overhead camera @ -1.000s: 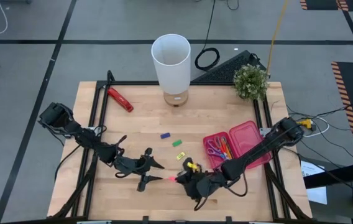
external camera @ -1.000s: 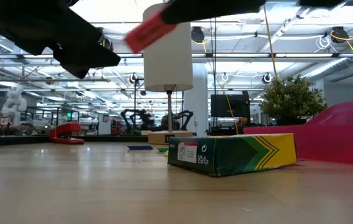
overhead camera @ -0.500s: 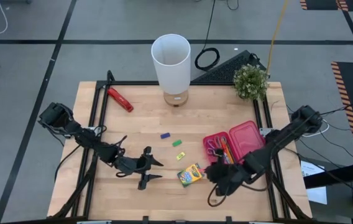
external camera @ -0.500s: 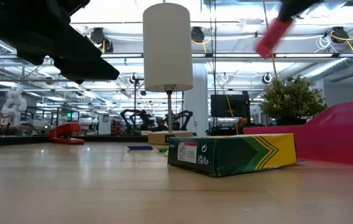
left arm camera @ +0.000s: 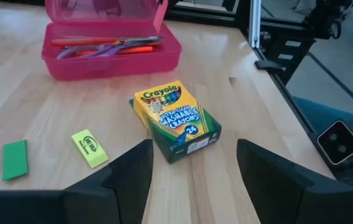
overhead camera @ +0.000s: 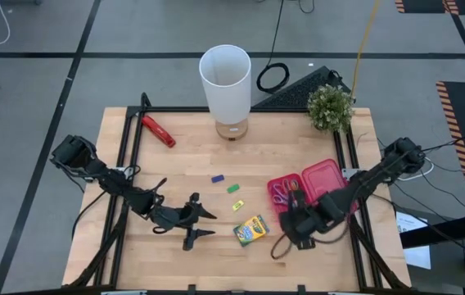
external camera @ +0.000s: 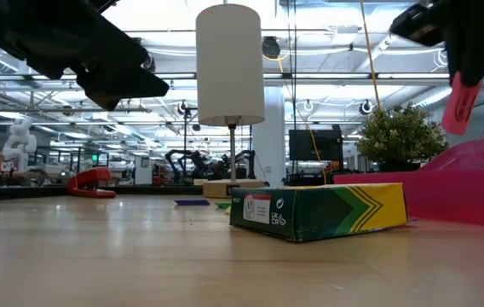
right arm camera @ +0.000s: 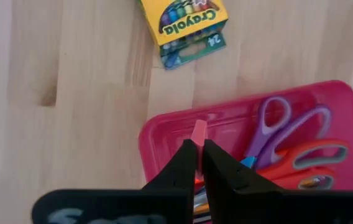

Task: Pack school essentials
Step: Put the pink eraser into the pink supply box, then put the light green eraser into the pink supply box

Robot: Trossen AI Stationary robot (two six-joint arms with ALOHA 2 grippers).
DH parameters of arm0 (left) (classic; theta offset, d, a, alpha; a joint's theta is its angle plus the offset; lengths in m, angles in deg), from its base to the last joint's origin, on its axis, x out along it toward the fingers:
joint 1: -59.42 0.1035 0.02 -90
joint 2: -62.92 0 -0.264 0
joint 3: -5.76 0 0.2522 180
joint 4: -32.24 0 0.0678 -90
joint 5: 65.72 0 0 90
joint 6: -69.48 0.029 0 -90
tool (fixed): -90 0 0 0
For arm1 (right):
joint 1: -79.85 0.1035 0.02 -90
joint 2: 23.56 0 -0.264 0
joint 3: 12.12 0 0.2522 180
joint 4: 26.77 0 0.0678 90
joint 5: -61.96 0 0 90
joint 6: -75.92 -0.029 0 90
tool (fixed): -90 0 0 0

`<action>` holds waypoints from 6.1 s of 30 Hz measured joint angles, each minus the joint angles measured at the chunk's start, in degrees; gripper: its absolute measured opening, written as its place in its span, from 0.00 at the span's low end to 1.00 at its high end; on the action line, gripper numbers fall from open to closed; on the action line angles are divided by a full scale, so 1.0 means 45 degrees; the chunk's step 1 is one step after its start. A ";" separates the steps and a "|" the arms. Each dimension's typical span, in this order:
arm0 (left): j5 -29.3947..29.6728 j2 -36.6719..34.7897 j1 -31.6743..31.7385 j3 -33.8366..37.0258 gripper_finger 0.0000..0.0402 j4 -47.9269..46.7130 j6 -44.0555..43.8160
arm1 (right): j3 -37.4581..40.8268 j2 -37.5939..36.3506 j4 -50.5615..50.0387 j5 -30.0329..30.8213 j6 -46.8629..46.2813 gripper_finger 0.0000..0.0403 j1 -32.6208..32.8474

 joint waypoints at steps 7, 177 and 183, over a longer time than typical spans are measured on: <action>-0.0002 0.0000 0.0000 0.0000 0.58 0.0080 -0.0002 | 0.0005 0.0000 -0.0032 -0.2619 0.2073 0.02 -0.1982; 0.5655 0.0015 -0.0767 0.0005 0.58 -0.5321 -0.3542 | 0.2895 -0.0665 0.6411 -0.0032 -0.4714 0.20 -0.1635; 0.5625 0.0015 -0.0518 0.0005 0.58 -0.4818 -0.2903 | 0.2895 -0.0665 0.4482 -0.0036 -0.7792 0.20 -0.1112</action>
